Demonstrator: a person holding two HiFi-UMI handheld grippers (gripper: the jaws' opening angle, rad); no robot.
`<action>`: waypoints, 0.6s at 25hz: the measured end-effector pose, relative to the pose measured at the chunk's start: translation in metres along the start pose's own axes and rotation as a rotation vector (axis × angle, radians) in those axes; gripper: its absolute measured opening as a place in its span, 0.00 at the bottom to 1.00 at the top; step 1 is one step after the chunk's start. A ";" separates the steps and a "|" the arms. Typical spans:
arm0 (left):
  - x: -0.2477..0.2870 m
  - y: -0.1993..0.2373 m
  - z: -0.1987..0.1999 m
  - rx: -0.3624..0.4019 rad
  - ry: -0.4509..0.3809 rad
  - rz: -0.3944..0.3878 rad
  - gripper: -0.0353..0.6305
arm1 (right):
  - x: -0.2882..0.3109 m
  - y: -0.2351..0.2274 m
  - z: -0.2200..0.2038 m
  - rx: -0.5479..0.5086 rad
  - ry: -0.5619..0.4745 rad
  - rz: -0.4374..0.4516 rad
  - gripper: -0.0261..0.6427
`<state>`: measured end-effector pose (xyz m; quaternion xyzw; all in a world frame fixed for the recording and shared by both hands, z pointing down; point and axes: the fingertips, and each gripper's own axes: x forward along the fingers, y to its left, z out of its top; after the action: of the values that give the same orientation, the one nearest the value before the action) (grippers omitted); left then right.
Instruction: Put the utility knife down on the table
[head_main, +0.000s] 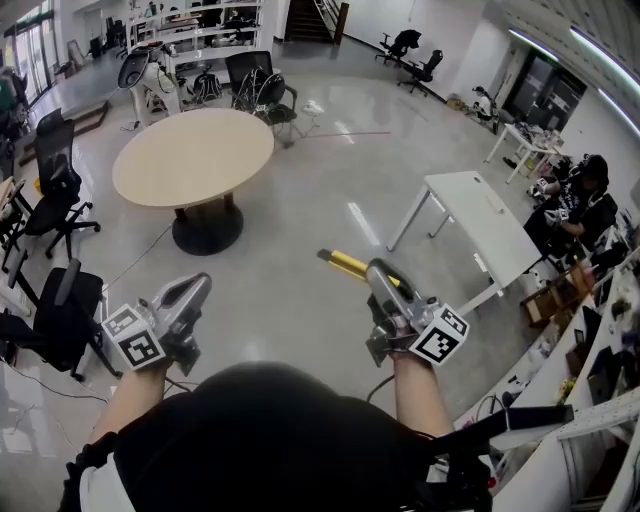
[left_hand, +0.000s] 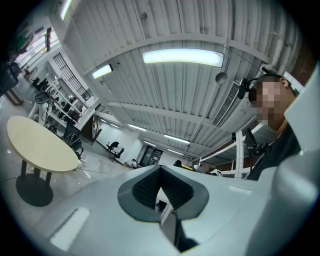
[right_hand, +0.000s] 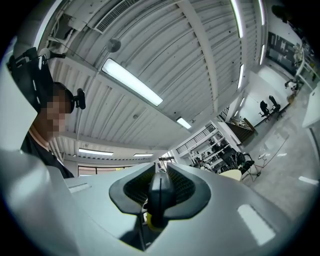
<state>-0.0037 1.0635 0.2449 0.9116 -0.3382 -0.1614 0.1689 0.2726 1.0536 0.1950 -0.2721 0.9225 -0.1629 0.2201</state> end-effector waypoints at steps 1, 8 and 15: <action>0.009 -0.005 -0.005 0.000 0.007 -0.006 0.05 | -0.009 -0.005 0.004 0.002 -0.004 -0.008 0.17; 0.066 -0.038 -0.036 -0.009 0.063 -0.055 0.05 | -0.065 -0.037 0.027 0.015 -0.031 -0.052 0.17; 0.094 -0.034 -0.042 -0.018 0.092 -0.094 0.05 | -0.080 -0.054 0.034 0.018 -0.054 -0.096 0.17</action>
<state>0.1002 1.0336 0.2510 0.9314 -0.2855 -0.1299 0.1848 0.3729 1.0498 0.2144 -0.3184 0.9005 -0.1741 0.2395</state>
